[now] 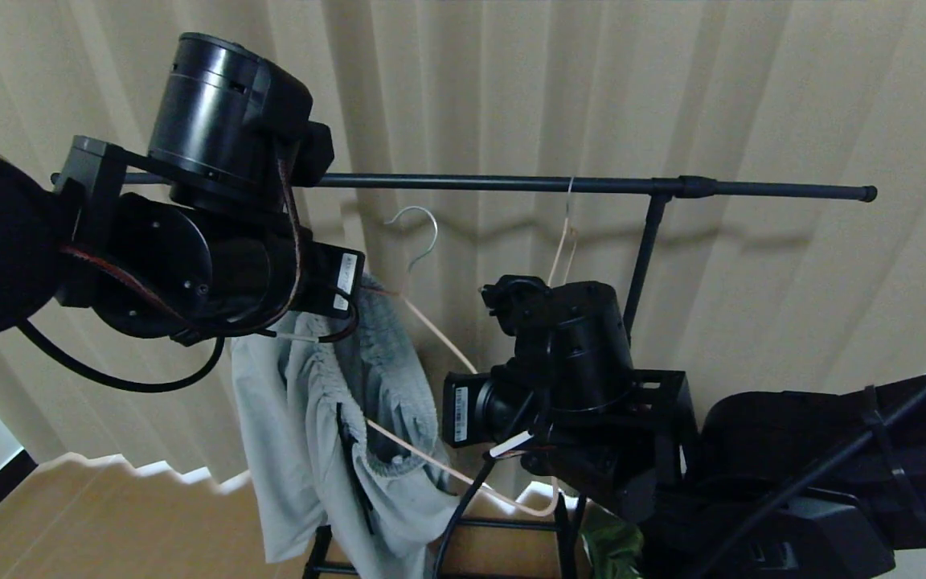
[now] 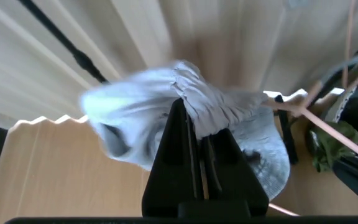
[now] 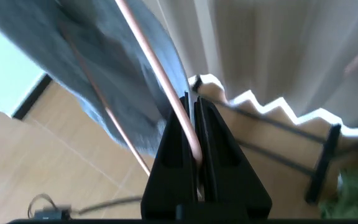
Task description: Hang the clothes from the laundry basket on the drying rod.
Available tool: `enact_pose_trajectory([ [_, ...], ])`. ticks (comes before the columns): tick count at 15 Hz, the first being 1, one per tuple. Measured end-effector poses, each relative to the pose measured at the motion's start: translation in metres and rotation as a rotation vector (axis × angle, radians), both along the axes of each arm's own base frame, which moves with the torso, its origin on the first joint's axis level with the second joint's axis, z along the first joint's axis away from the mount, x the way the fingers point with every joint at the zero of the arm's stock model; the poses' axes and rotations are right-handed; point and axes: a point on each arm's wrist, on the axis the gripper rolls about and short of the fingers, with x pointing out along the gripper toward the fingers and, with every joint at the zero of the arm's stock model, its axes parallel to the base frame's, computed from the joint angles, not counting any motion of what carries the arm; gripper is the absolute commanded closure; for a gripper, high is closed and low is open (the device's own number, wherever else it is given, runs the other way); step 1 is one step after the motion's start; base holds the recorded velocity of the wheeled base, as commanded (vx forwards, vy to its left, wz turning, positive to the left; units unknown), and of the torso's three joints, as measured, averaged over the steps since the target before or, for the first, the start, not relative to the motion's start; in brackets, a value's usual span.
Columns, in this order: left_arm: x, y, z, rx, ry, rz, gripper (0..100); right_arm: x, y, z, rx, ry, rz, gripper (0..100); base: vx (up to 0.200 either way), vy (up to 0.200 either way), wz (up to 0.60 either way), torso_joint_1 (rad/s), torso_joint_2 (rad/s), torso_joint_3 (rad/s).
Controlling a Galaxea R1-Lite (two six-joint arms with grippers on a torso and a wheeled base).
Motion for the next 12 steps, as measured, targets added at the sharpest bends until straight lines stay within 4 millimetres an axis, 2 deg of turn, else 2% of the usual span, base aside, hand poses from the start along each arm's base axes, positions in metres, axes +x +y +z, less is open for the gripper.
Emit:
enact_pose_trajectory([
  [2,-0.002,-0.006,-0.002,0.003,0.005,-0.019,100,0.001,0.001,0.002,0.003,-0.051,0.018,100,0.000,0.000,0.00,0.000,0.00,0.000],
  [8,-0.008,-0.015,0.000,-0.003,0.004,-0.067,100,0.002,0.002,-0.001,-0.010,-0.056,0.023,100,0.000,0.000,0.00,0.000,0.00,0.000],
  [12,-0.017,-0.020,0.002,-0.017,0.024,-0.166,100,0.007,0.003,0.001,-0.012,-0.099,0.027,100,0.000,0.000,0.00,0.000,0.00,0.000],
])
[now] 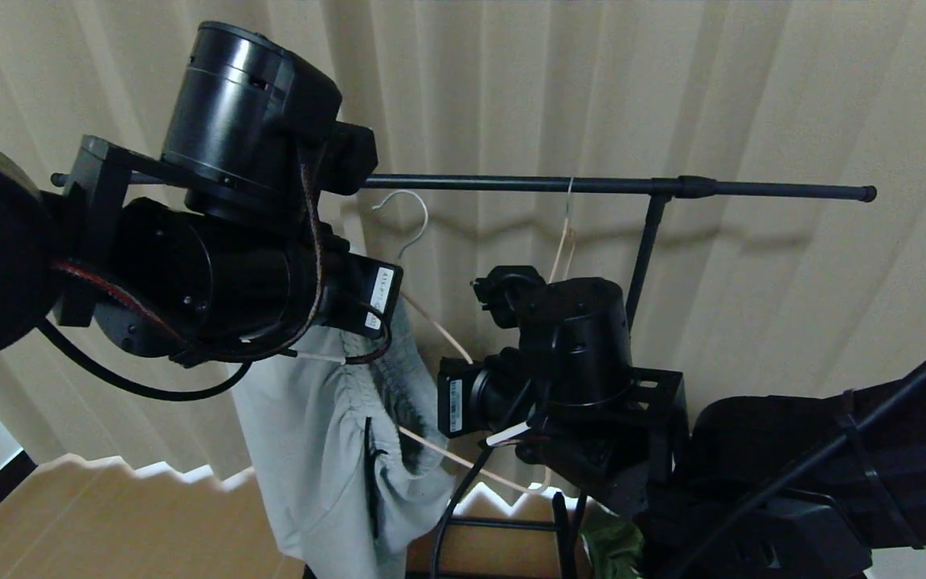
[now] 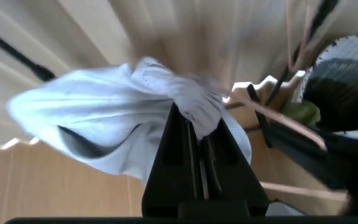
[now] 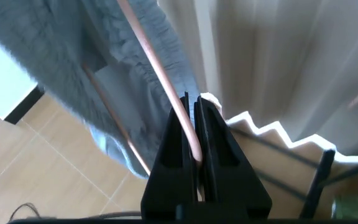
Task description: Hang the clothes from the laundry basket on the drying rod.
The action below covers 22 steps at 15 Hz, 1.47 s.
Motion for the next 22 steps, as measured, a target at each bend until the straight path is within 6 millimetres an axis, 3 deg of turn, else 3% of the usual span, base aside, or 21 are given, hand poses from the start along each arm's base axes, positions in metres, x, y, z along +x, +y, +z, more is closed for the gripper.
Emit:
enact_pose_trajectory([
  [7,-0.010,0.007,0.004,0.004,0.003,-0.099,100,0.012,-0.006,0.000,-0.003,-0.047,-0.017,100,0.000,0.000,0.00,0.000,0.00,0.000],
  [8,-0.011,0.008,0.003,0.007,0.005,-0.100,0,0.012,-0.006,0.000,-0.002,-0.048,-0.017,100,0.000,0.000,0.00,0.000,0.00,0.000],
  [17,-0.030,0.024,0.013,-0.018,-0.026,-0.101,0,0.018,-0.017,0.009,0.014,-0.064,-0.052,100,0.000,0.000,0.00,0.000,0.00,0.000],
  [22,-0.050,0.045,0.021,-0.024,-0.069,-0.111,0,0.024,-0.045,0.010,-0.028,-0.106,-0.094,100,0.000,0.000,0.00,0.000,0.00,0.000],
])
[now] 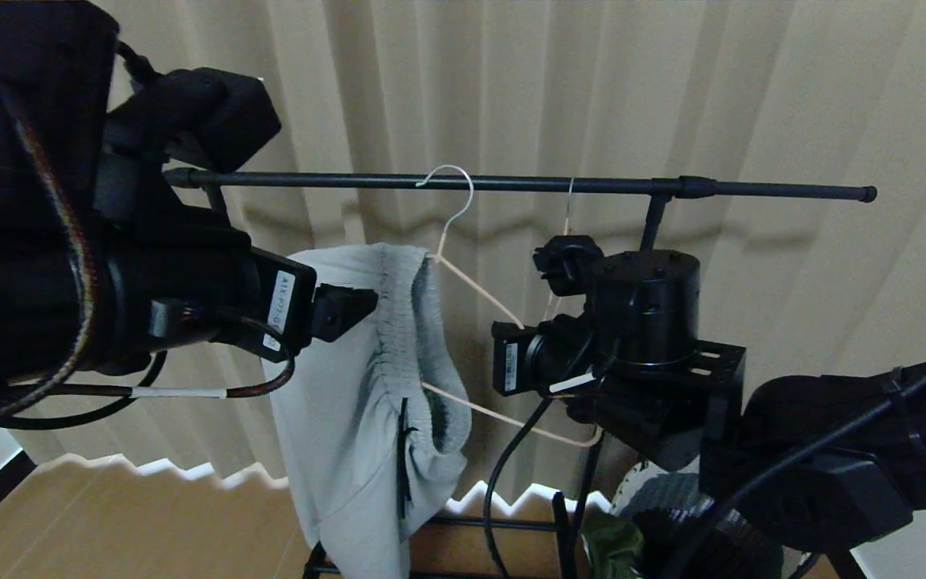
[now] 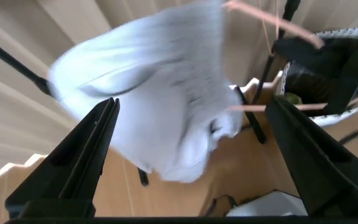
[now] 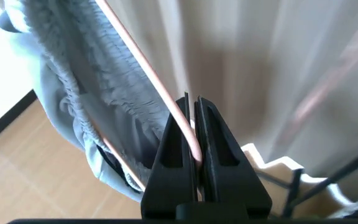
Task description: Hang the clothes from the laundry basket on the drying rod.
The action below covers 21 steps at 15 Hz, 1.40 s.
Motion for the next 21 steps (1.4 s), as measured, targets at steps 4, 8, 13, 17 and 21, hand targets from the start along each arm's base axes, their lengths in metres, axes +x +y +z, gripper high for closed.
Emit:
enact_pose_trajectory([
  [4,0.002,0.030,0.003,0.003,-0.131,-0.215,0,-0.001,-0.032,-0.005,-0.053,-0.128,-0.017,100,0.000,0.000,0.00,0.000,0.00,0.000],
  [8,0.012,0.053,-0.010,0.138,-0.398,-0.361,0,-0.010,-0.053,-0.010,-0.076,-0.193,0.018,100,0.000,0.000,0.00,0.000,0.00,0.000],
  [13,0.023,0.053,-0.039,0.220,-0.409,-0.491,0,-0.025,-0.064,-0.009,-0.081,-0.195,0.104,100,0.000,0.000,0.00,0.000,0.00,0.000],
  [17,0.033,0.047,-0.050,0.211,-0.379,-0.582,0,-0.033,-0.070,-0.005,-0.088,-0.248,0.151,100,0.000,0.000,0.00,0.000,0.00,0.000],
  [21,0.050,0.040,-0.055,0.235,-0.427,-0.584,0,-0.039,-0.072,-0.009,-0.090,-0.267,0.196,100,0.000,0.000,0.00,0.000,0.00,0.000],
])
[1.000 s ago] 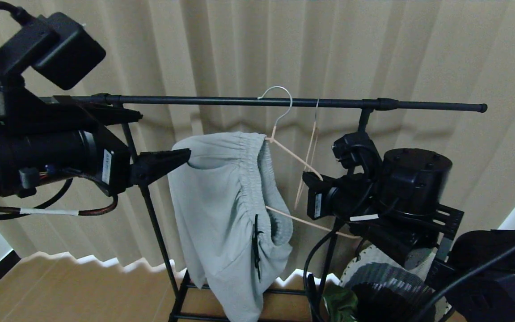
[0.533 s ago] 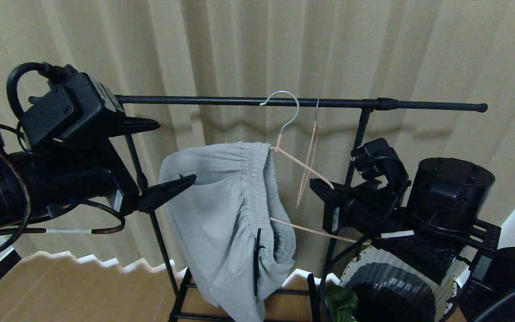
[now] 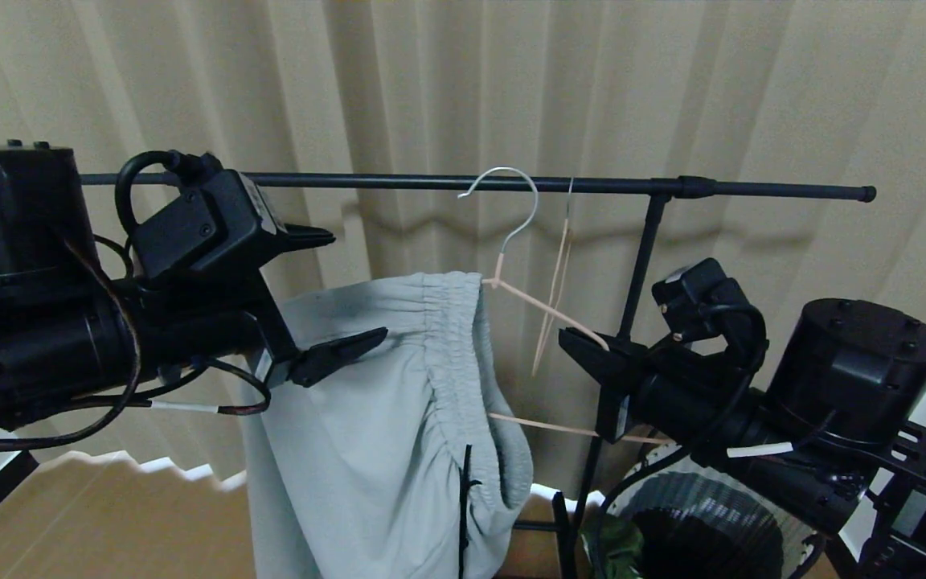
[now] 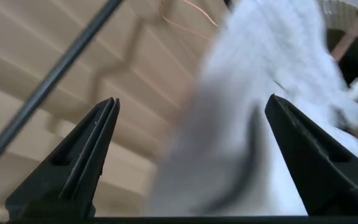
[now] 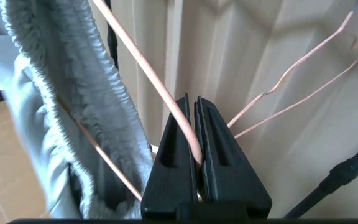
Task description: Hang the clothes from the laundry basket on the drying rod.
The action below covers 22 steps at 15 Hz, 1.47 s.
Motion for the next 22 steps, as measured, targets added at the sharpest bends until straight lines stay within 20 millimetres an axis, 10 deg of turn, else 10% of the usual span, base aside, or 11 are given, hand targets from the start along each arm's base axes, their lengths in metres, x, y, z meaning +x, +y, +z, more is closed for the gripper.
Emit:
enact_pose_trajectory([
  [6,0.015,-0.006,-0.010,-0.004,-0.006,0.000,0,-0.003,0.002,0.000,-0.009,-0.005,0.034,100,0.000,0.000,0.00,0.000,0.00,0.000],
  [7,0.016,-0.007,-0.010,-0.003,-0.005,0.000,100,-0.004,0.003,0.000,-0.012,-0.007,0.048,100,0.000,0.000,0.00,0.000,0.00,0.000],
  [18,0.016,-0.006,-0.013,0.002,0.003,0.001,100,-0.008,0.006,0.003,0.008,-0.040,0.086,100,0.000,0.000,0.00,0.000,0.00,0.000],
  [19,0.016,-0.006,-0.013,0.002,0.003,0.003,100,-0.008,0.006,0.002,0.007,-0.040,0.085,0,0.000,0.000,0.00,0.000,0.00,0.000],
  [22,0.018,-0.005,-0.011,-0.005,-0.019,0.027,100,-0.008,0.005,0.002,0.008,-0.042,0.076,0,0.000,0.000,0.00,0.000,0.00,0.000],
])
